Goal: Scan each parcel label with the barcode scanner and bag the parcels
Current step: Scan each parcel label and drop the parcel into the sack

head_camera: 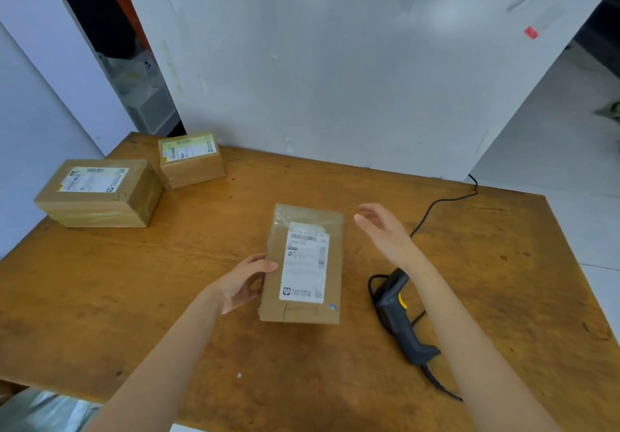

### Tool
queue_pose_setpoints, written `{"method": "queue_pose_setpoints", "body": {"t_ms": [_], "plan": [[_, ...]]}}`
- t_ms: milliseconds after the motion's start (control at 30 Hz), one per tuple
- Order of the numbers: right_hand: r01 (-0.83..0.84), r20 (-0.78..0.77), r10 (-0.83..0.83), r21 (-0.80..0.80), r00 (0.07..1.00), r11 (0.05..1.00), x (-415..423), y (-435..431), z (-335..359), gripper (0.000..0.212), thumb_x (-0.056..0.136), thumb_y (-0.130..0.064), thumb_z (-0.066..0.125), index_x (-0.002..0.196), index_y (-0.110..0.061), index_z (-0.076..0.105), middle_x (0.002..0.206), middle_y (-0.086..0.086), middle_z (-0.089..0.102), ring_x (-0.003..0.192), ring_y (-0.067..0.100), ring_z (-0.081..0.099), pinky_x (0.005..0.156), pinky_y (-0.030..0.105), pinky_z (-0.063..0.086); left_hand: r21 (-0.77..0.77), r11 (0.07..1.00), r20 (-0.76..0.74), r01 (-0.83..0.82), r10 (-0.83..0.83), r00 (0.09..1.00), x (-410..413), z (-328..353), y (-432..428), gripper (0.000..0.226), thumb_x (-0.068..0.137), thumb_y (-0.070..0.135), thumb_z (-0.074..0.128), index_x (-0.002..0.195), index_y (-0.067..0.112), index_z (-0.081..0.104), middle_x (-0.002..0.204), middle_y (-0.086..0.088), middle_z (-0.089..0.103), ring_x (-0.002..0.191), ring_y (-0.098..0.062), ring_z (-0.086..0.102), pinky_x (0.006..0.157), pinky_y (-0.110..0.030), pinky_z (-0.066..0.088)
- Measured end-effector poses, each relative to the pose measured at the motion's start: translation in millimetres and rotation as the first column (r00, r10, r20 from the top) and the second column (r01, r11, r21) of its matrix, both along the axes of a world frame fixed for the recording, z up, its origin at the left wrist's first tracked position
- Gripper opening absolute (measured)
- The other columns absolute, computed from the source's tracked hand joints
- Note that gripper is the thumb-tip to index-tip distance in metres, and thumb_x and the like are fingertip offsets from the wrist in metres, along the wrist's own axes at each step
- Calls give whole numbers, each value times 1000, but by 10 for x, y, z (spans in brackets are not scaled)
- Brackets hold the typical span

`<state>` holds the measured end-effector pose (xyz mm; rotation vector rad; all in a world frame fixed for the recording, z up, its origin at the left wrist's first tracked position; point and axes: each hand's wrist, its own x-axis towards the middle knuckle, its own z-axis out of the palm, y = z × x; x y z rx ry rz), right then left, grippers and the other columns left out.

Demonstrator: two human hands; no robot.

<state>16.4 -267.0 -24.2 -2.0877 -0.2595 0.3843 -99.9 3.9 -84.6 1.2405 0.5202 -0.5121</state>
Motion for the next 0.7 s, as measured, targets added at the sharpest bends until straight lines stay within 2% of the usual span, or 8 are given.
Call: {"method": "queue_pose_setpoints", "body": {"t_ms": [100, 200, 267, 333, 433, 600, 700], "plan": [[216, 71, -210, -89, 975, 972, -160, -397, -328, 35, 96, -33, 54, 128, -21, 52, 125, -5, 52, 118, 13, 49, 94, 29, 39, -72, 987, 2, -144, 145, 989, 21, -31, -63, 98, 51, 28, 86, 137, 14, 42, 129, -10, 59, 118, -24, 55, 83, -41, 51], [263, -53, -279, -201, 959, 944, -402, -698, -653, 37, 93, -24, 57, 129, -18, 49, 129, 3, 54, 112, 18, 52, 87, 30, 42, -101, 976, 5, -192, 193, 981, 39, -43, -172, 90, 61, 19, 81, 140, 14, 38, 132, -11, 57, 122, -26, 53, 84, -44, 53], [280, -110, -316, -256, 943, 925, -581, -780, -774, 49, 88, -31, 65, 130, -19, 44, 130, 8, 52, 111, 21, 53, 86, 35, 49, -106, 975, 4, -194, 196, 981, 54, -51, -243, 88, 63, 18, 80, 141, 14, 38, 134, -10, 56, 124, -26, 52, 85, -44, 53], [307, -85, -357, -354, 930, 883, -735, -781, -837, 69, 78, -47, 72, 131, -17, 40, 132, 8, 49, 116, 26, 52, 88, 41, 50, -103, 974, 3, -203, 205, 979, 76, -59, -298, 88, 63, 18, 79, 141, 14, 38, 133, -10, 56, 124, -26, 52, 86, -44, 52], [234, -74, -310, -500, 948, 834, -932, -691, -920, 83, 70, -56, 74, 133, -16, 38, 132, 8, 48, 117, 29, 53, 85, 41, 50, -97, 972, 12, -213, 215, 976, 111, -76, -354, 86, 63, 17, 79, 139, 15, 39, 131, -8, 57, 122, -25, 53, 85, -44, 53], [257, 43, -285, -578, 957, 775, -1059, -543, -1014, 69, 80, -36, 72, 134, -11, 37, 123, 13, 57, 111, 33, 56, 84, 44, 52, -90, 975, 27, -203, 206, 978, 144, -75, -406, 80, 64, 18, 79, 136, 17, 43, 128, -6, 61, 117, -22, 56, 83, -42, 53], [282, 33, -304, -477, 952, 833, -1049, -548, -1001, 60, 83, -27, 70, 132, -9, 41, 116, 14, 62, 103, 32, 60, 81, 41, 52, -89, 974, 33, -210, 214, 976, 145, -86, -407, 78, 64, 19, 80, 134, 19, 46, 125, -4, 63, 115, -21, 58, 84, -41, 53]]}}
